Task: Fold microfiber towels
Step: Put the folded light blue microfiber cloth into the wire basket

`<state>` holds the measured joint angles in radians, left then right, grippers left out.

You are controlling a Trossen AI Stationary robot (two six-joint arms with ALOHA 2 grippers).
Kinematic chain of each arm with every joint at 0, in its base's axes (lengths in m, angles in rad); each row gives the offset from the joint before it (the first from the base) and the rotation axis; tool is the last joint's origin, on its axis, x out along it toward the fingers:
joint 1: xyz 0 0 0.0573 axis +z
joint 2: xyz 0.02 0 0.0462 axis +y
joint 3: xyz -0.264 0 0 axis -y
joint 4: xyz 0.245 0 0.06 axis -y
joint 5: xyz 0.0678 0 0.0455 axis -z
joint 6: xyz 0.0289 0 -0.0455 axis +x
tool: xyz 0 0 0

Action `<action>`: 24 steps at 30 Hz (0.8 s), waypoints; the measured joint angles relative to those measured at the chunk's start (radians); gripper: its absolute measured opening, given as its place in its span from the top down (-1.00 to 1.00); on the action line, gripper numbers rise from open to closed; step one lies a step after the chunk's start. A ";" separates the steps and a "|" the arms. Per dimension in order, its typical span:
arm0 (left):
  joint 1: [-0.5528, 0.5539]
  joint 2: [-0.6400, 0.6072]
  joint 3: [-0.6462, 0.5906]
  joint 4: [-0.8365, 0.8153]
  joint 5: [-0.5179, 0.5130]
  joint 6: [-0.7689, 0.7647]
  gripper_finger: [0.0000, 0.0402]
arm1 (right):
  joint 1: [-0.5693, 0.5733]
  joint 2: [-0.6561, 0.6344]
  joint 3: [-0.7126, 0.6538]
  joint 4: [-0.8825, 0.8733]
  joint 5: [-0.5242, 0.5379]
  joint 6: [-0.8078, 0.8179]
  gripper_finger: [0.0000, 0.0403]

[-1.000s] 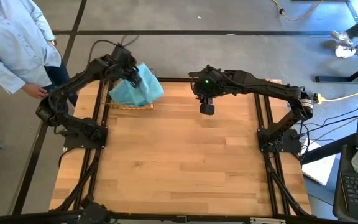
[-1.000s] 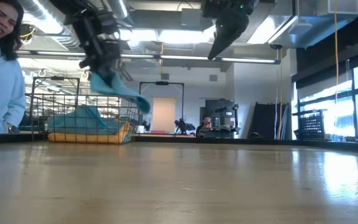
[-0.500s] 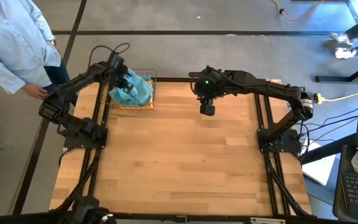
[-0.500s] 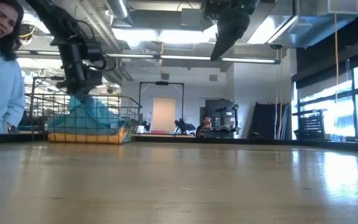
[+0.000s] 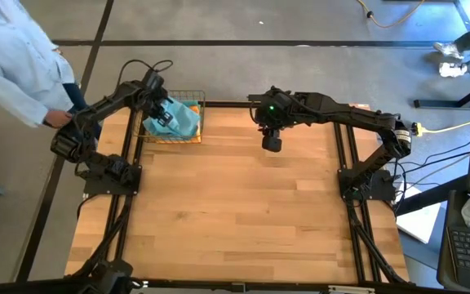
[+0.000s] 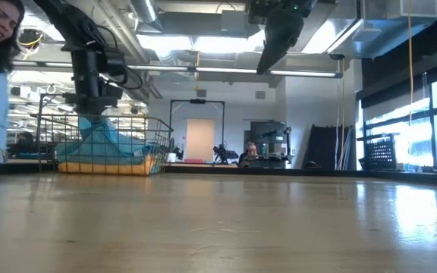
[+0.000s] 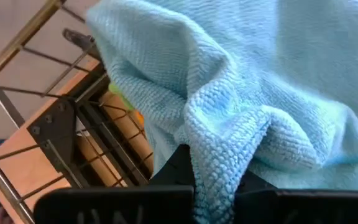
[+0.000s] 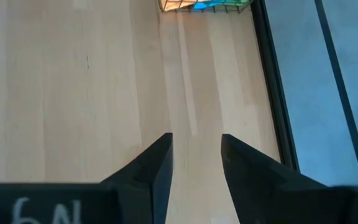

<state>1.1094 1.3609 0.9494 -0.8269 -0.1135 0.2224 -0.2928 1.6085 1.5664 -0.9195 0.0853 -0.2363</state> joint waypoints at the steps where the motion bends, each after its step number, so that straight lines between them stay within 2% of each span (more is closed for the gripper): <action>1: -0.005 0.000 0.005 -0.008 -0.005 0.006 1.00 | 0.000 0.000 -0.001 0.006 -0.002 0.000 0.32; 7: -0.034 0.000 0.061 -0.094 -0.031 0.004 0.94 | 0.000 -0.001 -0.033 0.017 -0.016 0.006 0.32; 12: -0.037 0.000 0.132 -0.154 -0.033 0.013 0.69 | 0.000 -0.001 -0.066 0.042 -0.074 0.028 0.32; 18: -0.040 0.000 0.134 -0.217 -0.027 0.006 0.34 | 0.000 -0.001 -0.071 0.041 -0.099 0.024 0.32; 24: -0.081 0.000 0.136 -0.277 -0.094 -0.006 0.24 | 0.001 -0.001 -0.071 0.040 -0.202 0.026 0.32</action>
<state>1.0283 1.3613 1.0857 -1.1041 -0.2075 0.2163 -0.2916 1.6073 1.4952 -0.8791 -0.1170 -0.2105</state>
